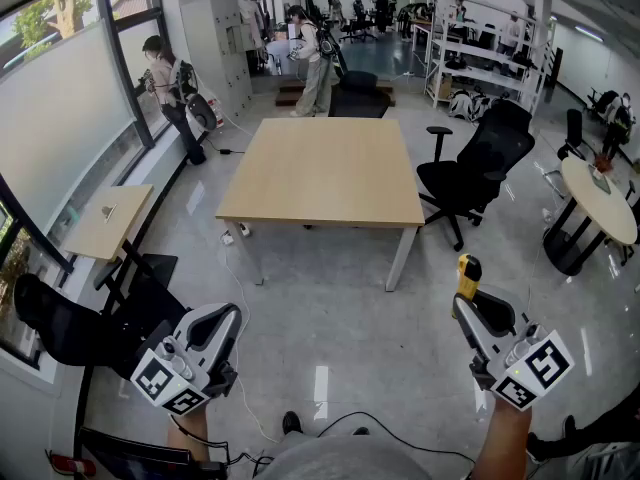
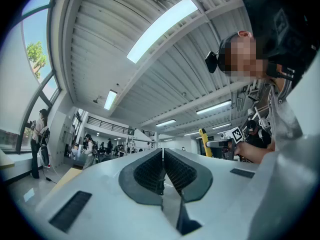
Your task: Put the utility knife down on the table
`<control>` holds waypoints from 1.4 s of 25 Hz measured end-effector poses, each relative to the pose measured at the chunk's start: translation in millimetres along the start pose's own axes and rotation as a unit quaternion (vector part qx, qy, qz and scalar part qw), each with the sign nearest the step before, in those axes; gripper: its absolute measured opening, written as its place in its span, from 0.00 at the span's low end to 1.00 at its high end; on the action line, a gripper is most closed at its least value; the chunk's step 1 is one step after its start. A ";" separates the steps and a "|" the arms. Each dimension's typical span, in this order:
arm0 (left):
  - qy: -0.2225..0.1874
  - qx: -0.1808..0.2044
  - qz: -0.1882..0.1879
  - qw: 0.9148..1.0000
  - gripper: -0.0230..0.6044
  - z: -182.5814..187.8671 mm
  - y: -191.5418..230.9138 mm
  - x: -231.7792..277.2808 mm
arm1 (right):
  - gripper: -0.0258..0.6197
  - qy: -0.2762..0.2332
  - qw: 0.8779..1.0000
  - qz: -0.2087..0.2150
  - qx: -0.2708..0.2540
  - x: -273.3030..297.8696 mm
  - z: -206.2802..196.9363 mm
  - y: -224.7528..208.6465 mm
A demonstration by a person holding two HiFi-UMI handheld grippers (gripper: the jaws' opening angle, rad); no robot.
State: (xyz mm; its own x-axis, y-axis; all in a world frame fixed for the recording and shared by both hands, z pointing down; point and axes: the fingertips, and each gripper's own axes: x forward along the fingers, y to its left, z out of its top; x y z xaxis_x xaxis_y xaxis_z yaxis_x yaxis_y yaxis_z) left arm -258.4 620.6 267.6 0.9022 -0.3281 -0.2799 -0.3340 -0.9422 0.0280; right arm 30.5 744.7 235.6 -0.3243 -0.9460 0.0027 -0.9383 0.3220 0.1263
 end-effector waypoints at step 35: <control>0.028 -0.023 -0.012 0.999 0.04 -22.0 97.0 -8.9 | 0.13 0.011 0.998 -0.011 0.060 100.4 -20.3 26.0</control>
State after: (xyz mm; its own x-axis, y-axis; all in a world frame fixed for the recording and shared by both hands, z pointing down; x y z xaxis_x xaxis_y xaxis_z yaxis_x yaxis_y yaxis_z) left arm -292.8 530.7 293.9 0.9238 -0.3081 -0.2273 -0.3006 -0.9513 0.0675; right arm -24.0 657.3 259.3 -0.3020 -0.9530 0.0232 -0.9532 0.3022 0.0069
